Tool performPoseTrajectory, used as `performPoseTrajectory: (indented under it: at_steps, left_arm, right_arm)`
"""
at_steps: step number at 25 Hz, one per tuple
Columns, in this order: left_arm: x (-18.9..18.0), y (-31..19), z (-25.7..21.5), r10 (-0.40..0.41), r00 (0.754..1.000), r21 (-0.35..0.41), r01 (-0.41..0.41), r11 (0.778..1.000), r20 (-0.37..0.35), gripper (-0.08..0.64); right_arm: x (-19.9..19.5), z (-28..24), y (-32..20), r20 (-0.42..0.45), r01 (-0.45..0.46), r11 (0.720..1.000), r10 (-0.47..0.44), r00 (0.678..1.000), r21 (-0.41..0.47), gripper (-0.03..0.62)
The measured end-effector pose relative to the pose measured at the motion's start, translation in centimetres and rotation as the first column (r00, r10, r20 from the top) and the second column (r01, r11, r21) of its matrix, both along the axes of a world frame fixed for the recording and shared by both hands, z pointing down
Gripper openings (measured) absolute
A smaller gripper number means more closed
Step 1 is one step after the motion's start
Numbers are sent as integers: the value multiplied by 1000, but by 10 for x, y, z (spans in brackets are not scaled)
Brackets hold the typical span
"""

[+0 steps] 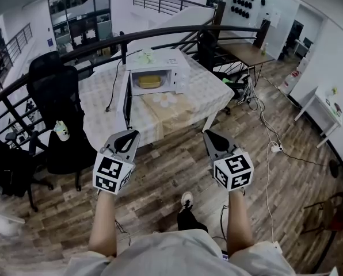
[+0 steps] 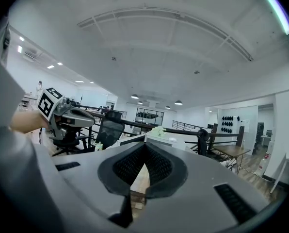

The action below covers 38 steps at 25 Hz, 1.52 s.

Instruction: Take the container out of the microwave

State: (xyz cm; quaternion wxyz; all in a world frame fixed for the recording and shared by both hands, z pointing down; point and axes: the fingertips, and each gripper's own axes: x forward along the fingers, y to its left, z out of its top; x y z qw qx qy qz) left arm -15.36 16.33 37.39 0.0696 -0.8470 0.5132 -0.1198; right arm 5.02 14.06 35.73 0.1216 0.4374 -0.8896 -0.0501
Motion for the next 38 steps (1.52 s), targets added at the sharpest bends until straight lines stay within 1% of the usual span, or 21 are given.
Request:
performPoseTrajectory:
  at_steps: [5,11,21,26,33,38]
  left_arm:
    - [3,-39,3,-21,1000,1,21,1000,11,17]
    - [14,-113,3,-70,997,-2,70,998,20,17]
    - [49,-238,-4,-145,989,-28,146,989,33,17]
    - [73,-293,0,-175,984,-54,177,983,46,17]
    - [104,-349,7,-209,976,-79,214,974,63,17]
    - [112,-377,15,-234,969,-103,241,965,79,17]
  right_arm:
    - [4,-1,-46,22,26,1000,-26,999,13,12]
    - [14,0,-127,42,85,996,-86,995,24,12]
    - [42,-4,-260,65,202,979,-201,977,-9,11]
    - [61,-1,-319,42,233,972,-233,972,-15,12]
    - [83,6,-380,44,274,961,-272,961,-35,12]
    - [92,16,-415,50,296,953,-293,955,-64,12]
